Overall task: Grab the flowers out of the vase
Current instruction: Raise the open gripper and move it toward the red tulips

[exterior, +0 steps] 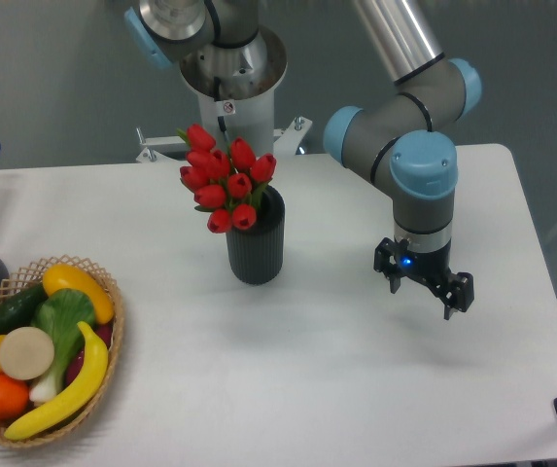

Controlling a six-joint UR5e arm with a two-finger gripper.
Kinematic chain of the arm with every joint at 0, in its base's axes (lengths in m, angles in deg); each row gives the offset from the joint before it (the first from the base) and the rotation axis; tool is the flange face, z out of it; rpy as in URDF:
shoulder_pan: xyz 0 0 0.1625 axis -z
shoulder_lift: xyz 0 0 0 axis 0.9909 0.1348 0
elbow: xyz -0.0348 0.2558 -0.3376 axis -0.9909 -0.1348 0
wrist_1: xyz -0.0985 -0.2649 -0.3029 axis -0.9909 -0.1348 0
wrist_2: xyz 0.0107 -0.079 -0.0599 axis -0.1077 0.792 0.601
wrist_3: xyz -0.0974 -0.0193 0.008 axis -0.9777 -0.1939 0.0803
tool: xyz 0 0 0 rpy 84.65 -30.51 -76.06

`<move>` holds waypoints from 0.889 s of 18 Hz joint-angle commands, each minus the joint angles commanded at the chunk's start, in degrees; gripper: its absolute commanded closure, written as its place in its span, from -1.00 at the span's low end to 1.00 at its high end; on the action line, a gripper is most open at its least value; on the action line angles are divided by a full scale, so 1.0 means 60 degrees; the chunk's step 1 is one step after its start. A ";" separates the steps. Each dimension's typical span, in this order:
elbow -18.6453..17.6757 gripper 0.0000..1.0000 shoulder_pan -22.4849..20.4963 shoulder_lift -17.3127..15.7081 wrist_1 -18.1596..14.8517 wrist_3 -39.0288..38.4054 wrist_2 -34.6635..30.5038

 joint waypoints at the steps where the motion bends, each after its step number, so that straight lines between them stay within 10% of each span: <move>1: -0.0015 -1.00 0.0000 0.0015 0.0000 -0.0015 0.0000; 16: -0.0234 -1.00 -0.0263 -0.0072 0.0190 -0.0029 0.3454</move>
